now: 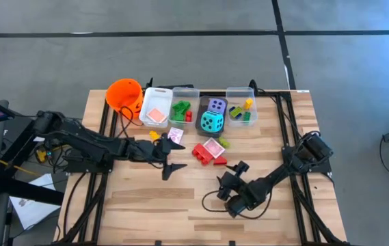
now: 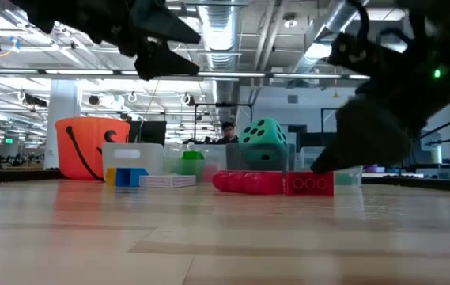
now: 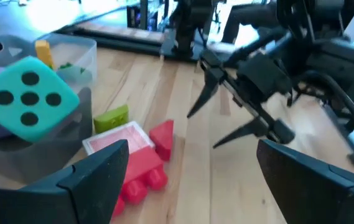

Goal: Pick & Place Toys
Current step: Put the large red game piece into the left transparent bin

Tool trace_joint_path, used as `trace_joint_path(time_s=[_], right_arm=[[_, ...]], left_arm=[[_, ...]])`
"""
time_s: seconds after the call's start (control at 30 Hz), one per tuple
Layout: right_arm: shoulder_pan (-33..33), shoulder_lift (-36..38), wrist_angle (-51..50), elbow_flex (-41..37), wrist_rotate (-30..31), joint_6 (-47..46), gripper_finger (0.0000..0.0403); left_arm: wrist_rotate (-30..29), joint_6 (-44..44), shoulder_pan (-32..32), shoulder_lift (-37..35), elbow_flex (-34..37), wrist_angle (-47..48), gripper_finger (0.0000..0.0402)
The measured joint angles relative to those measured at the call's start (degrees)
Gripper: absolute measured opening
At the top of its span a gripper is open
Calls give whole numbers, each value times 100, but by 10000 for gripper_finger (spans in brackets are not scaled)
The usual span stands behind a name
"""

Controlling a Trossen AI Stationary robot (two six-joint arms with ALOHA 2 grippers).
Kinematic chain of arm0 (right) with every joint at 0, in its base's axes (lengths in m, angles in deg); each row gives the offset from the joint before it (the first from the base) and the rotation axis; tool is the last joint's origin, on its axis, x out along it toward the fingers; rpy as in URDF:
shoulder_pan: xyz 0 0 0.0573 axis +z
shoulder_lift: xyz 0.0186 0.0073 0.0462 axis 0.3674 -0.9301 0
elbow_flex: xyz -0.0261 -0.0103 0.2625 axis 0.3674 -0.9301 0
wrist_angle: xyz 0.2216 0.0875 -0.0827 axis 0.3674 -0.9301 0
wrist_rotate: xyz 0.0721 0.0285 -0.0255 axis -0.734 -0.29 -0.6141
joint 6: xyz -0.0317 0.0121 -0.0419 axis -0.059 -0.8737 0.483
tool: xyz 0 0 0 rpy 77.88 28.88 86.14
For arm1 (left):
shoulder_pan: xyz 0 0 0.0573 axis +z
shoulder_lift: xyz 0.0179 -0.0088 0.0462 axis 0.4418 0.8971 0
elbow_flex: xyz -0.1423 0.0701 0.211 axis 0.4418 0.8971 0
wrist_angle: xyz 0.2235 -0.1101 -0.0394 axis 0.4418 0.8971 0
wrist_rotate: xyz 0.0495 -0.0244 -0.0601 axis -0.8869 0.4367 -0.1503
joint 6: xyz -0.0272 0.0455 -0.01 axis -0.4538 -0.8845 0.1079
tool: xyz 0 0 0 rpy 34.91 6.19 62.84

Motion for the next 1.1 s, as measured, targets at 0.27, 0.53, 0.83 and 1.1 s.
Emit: trace_joint_path(time_s=[0.27,0.53,0.83,1.1], right_arm=[[-167,-2,1155,-322,-22,-5,285],[-302,-2,2352,-322,2,621,285],[-322,-6,2923,-322,4,1293,286],[-313,-13,2928,-381,-22,1163,286]], left_arm=[[-4,-872,29,621,0,-66,347],[-45,-1638,480,1561,-107,-819,347],[1136,-2358,1396,2334,-1374,518,347],[1596,-3134,1552,3204,-2254,1703,347]])
